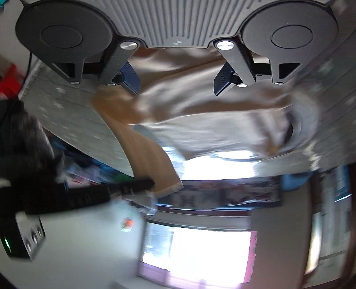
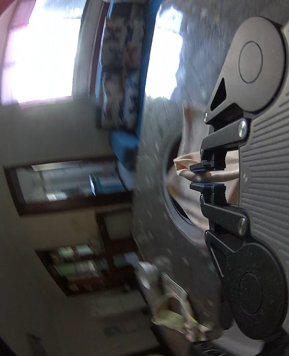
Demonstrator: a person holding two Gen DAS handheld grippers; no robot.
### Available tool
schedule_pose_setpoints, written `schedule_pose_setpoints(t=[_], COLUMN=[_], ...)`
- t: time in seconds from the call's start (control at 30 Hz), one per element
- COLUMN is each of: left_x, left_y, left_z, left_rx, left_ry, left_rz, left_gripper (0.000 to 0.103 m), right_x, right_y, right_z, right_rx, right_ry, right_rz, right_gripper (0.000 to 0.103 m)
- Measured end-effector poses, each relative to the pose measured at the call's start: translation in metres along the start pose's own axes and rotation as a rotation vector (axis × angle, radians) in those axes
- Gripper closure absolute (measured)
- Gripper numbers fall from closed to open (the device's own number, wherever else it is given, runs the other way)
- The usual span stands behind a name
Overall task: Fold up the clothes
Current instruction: 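Lift the sleeve with the right gripper and lay it across the shirt body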
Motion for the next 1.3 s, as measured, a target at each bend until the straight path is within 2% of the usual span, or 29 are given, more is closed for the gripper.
schedule_pose_setpoints(t=[0.17,0.27,0.4,0.53,0.73,0.93,1.0,1.2,1.3], left_x=[-0.030,-0.032,-0.027,-0.016,0.021,0.063,0.070,0.068,0.066], left_y=[-0.005,-0.005,0.002,0.011,0.023,0.029,0.028,0.028,0.032], left_z=[-0.033,-0.041,-0.042,-0.037,-0.023,-0.023,-0.023,-0.025,-0.026], left_rx=[-0.091,-0.119,-0.127,-0.111,-0.047,-0.011,0.006,0.035,0.048], left_ry=[0.080,0.100,0.089,0.056,0.036,0.064,0.089,0.128,0.150], left_rz=[0.040,0.047,0.060,0.057,0.000,-0.074,-0.088,-0.075,-0.066], left_gripper=[0.028,0.028,0.029,0.030,0.039,0.067,0.088,0.096,0.097], right_x=[0.048,0.056,0.051,0.024,0.007,0.012,0.022,0.041,0.037], right_y=[-0.023,-0.039,-0.047,-0.042,-0.057,-0.062,-0.064,-0.077,-0.075], right_z=[-0.036,-0.056,-0.060,-0.044,-0.002,0.016,0.020,0.033,0.031], right_rx=[-0.037,-0.061,-0.052,-0.060,-0.059,-0.027,-0.012,0.000,-0.011], right_ry=[0.111,0.165,0.207,0.157,-0.019,-0.081,-0.091,-0.108,-0.104], right_rz=[-0.125,-0.167,-0.187,-0.148,-0.177,-0.147,-0.138,-0.169,-0.149], right_gripper=[0.095,0.093,0.086,0.085,0.085,0.085,0.085,0.082,0.075])
Point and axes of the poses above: each gripper's, at about its wrist camera, not at the fingertips, and x roughly the way its jaws point, z to its right, y to its top, the point moved 2 cm from there along x, roughly the way its jaws point, and after that the axes turned 7 degrees about -y, right-handed, at the moved point
